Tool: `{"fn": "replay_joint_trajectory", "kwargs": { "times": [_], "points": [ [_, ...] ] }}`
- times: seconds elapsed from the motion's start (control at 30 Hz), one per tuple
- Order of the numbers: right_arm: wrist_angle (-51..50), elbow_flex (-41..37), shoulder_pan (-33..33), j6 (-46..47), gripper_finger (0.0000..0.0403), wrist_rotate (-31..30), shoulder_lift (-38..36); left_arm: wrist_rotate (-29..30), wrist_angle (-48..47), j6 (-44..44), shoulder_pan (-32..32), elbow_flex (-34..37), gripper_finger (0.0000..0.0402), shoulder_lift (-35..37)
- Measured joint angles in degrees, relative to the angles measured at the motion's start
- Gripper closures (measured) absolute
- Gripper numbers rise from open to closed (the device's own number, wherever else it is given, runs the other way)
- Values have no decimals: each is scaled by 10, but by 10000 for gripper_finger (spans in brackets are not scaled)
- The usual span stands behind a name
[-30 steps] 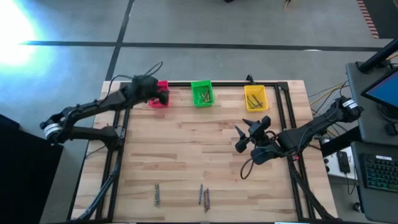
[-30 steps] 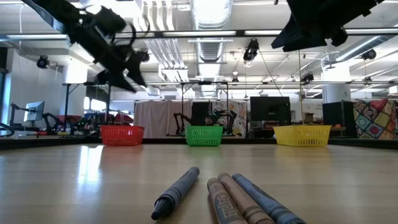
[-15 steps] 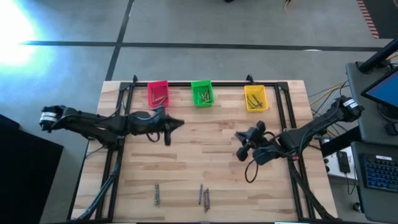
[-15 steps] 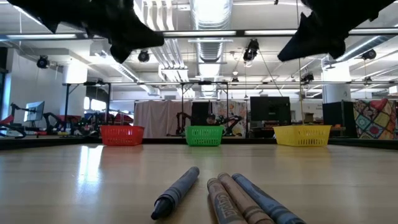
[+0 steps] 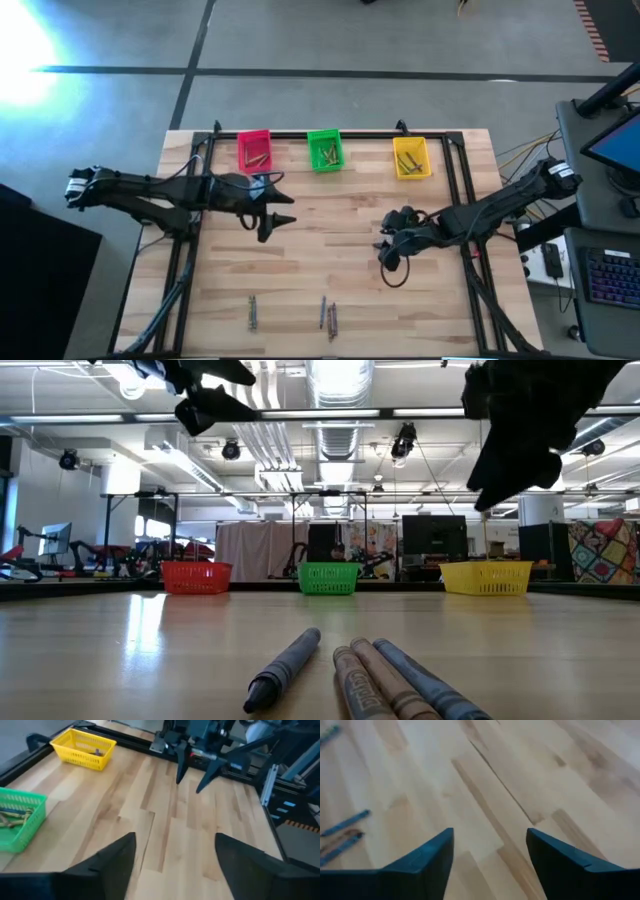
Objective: Sort crayons
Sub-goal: Put the green crayon into the red basket
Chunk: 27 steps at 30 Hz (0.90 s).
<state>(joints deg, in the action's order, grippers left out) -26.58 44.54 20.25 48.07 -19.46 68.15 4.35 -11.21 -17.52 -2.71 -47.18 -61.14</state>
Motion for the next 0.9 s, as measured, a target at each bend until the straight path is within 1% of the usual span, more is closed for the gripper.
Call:
{"fn": "replay_joint_trajectory", "kwargs": {
  "times": [0.03,0.1,0.17,0.2,0.23,0.27,0.3,0.33,0.37,0.4,0.47,0.5,0.57,0.63,0.73,0.9],
  "points": [
    [-7,0,0,9,160,0,5,2,-1,0,0,0,137,0],
    [-24,0,0,27,157,5,18,7,-1,-3,0,5,132,-1],
    [-26,0,0,30,184,32,29,7,-3,-13,0,14,152,-3],
    [-26,0,0,30,210,42,35,7,-3,-18,0,19,174,-5],
    [-26,0,0,30,244,48,41,5,-3,-25,0,23,206,-6],
    [-23,0,2,27,284,54,44,-3,-3,-31,0,28,245,-8],
    [-21,0,3,16,327,62,46,-14,-3,-32,0,30,292,-11],
    [-15,0,4,0,360,69,48,-26,-3,-34,0,30,340,-15],
    [-4,0,5,-16,372,75,48,-38,-3,-39,0,30,370,-17],
    [5,1,5,-33,374,83,47,-48,-3,-46,0,30,379,-19],
    [13,1,5,-49,368,99,46,-59,-7,-51,0,25,370,-21],
    [13,1,5,-50,363,117,46,-59,-17,-52,0,21,362,-20],
    [11,1,0,-50,348,156,50,-57,-53,-60,0,19,342,-23],
    [10,1,-2,-50,327,172,55,-47,-91,-74,0,20,318,-34],
    [6,1,-2,-51,285,183,60,-37,-121,-102,0,27,270,-66],
    [5,1,-1,-52,198,178,78,-34,-108,-105,-3,29,179,-119]
  ]
}}
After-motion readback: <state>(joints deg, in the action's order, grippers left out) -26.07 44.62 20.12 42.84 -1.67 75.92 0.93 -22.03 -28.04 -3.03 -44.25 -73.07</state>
